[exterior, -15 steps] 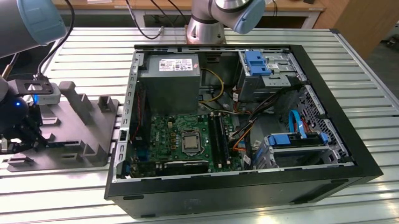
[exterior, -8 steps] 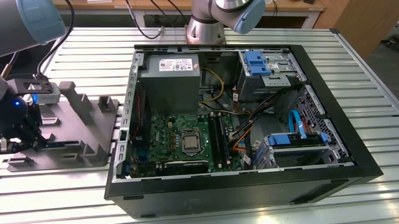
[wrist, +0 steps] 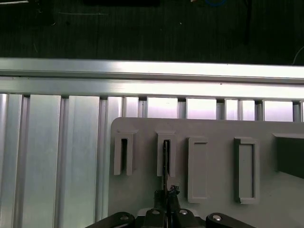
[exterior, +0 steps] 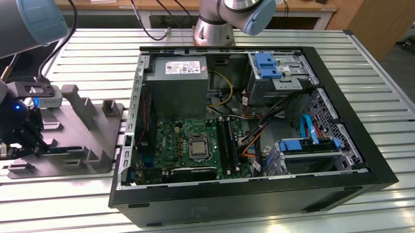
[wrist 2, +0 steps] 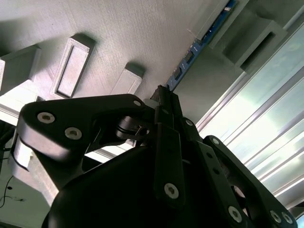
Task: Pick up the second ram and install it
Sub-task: 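Pick up the second ram and move it above second insertion slot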
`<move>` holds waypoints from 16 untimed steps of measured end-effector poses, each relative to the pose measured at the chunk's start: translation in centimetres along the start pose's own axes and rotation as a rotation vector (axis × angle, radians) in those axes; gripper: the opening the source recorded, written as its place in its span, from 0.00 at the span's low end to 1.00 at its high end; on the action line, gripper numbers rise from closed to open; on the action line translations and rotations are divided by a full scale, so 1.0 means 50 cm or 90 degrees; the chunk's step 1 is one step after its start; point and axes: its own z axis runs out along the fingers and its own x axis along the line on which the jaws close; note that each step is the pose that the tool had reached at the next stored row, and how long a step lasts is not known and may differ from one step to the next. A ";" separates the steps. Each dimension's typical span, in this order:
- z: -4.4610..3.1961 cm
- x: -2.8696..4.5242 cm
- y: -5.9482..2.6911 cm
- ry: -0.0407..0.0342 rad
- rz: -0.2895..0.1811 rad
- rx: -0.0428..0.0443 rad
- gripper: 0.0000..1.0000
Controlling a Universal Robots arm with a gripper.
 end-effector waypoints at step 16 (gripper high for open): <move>-0.073 -0.002 0.003 -0.0004 0.000 -0.0001 0.13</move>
